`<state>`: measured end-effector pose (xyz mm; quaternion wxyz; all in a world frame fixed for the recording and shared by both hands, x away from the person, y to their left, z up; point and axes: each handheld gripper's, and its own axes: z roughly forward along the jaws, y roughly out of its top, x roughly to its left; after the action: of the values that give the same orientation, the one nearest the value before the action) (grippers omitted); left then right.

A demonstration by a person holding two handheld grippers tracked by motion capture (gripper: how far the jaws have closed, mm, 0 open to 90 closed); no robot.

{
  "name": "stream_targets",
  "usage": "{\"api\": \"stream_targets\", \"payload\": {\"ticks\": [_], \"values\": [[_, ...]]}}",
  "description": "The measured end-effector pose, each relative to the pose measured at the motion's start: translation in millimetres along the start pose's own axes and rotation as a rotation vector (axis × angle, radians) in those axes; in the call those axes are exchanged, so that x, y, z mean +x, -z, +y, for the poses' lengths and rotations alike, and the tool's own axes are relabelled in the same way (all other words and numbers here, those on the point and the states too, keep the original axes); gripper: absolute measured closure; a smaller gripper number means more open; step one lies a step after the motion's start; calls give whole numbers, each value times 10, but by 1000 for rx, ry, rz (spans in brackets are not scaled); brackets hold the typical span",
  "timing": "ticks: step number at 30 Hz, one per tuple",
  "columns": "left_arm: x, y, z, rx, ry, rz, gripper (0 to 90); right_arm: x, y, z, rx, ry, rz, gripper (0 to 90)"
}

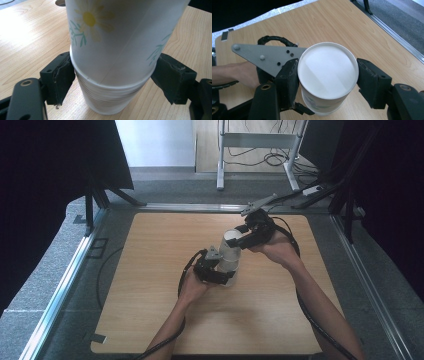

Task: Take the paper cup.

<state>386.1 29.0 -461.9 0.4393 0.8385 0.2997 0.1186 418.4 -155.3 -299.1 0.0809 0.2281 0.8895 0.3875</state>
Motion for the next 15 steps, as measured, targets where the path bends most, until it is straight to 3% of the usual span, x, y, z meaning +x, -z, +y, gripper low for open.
{"api": "stream_targets", "payload": {"ticks": [11,15], "values": [[6,-7,0,10,10,-5,189,-9,155,72,-22,0,-2,374],[23,-12,1,14,24,-8,142,-2,222,95,-32,0,-2,374]]}}
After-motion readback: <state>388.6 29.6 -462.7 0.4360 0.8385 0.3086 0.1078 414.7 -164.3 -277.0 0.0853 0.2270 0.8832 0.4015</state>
